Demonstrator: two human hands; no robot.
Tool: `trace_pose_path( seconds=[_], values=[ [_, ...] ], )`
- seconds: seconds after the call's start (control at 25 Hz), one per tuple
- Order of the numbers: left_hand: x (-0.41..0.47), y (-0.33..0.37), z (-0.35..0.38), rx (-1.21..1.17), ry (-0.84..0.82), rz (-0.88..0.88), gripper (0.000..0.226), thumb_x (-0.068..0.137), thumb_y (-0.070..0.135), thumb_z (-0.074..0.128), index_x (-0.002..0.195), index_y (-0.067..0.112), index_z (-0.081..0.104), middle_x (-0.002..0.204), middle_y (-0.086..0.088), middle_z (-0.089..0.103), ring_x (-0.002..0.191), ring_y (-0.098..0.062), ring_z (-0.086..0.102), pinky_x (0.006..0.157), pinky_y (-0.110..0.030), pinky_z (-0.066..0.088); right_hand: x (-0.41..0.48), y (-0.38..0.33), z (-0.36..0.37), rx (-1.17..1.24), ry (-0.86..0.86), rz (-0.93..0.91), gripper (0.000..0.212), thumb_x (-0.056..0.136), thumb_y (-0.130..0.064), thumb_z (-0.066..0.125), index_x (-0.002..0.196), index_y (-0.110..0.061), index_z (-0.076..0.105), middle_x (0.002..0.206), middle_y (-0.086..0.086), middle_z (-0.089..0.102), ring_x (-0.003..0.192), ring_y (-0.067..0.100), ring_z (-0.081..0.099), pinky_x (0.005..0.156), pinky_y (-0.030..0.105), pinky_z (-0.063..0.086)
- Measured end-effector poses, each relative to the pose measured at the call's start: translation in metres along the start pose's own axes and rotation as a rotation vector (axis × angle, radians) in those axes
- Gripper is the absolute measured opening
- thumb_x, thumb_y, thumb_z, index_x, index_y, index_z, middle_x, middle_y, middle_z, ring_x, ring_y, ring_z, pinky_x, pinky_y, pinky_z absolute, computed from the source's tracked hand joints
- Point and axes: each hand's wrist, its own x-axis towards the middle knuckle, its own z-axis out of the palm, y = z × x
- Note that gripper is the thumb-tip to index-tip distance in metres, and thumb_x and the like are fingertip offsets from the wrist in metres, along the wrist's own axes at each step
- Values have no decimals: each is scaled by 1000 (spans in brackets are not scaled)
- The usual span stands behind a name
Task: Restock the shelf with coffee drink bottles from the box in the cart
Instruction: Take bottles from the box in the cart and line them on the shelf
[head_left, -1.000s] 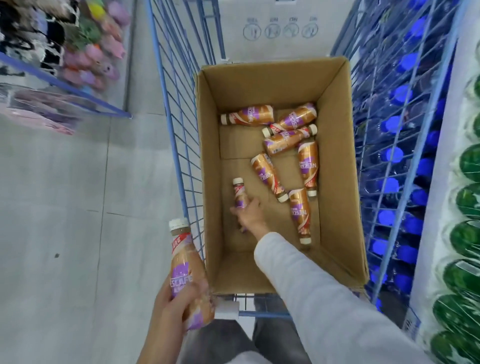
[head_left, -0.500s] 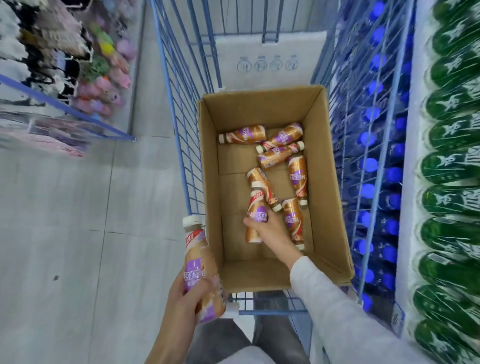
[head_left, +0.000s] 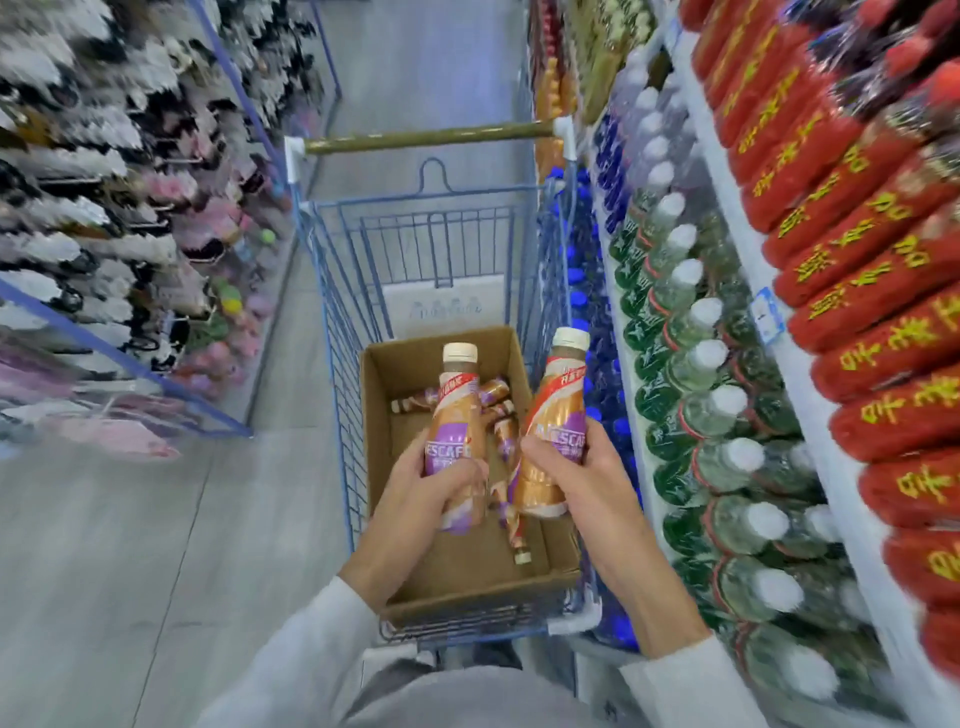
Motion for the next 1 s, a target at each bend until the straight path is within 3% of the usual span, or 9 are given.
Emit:
trace_pose_path(
  seconds=[0.16,0.36,0.6,0.72,0.84,1.0],
  values=[
    [-31,36,27,70,-198,157,41,73,22,77,112,19,66,104,-17,74,95,-38,71,86,-52,56,-65,-16,-16,45,118,-142,41,88,-16,74,125,-20,57,105,1,74,84,8,74,60,16,54],
    [-86,48,60,150,-474,270,43,69,18,77,110,14,65,102,-22,72,86,-37,70,82,-56,57,-156,3,-28,136,350,-249,42,89,-10,72,127,-15,56,106,5,73,79,6,73,59,16,54],
    [-163,24,113,243,-788,260,34,72,10,79,102,16,67,78,0,71,69,-17,68,62,-31,58,-281,38,-50,223,645,-333,37,88,-4,72,122,-9,57,96,3,71,69,0,68,55,13,50],
    [-204,2,146,304,-924,244,30,77,6,78,101,21,66,77,2,72,67,-13,69,64,-34,58,-338,60,-70,244,836,-370,39,86,-9,75,121,-14,58,99,-1,72,75,0,67,62,12,51],
    [-255,-23,182,344,-1044,223,37,66,19,81,100,25,68,81,0,73,75,-19,70,71,-37,56,-400,84,-93,294,990,-401,38,84,-16,77,118,-20,59,99,-4,73,80,3,68,68,18,52],
    [-336,-59,234,372,-1224,204,48,56,23,80,102,13,68,84,-14,72,70,-24,69,63,-36,58,-489,114,-125,338,1162,-452,33,84,-12,77,112,-17,60,94,-1,73,81,9,68,72,22,55]
  ],
)
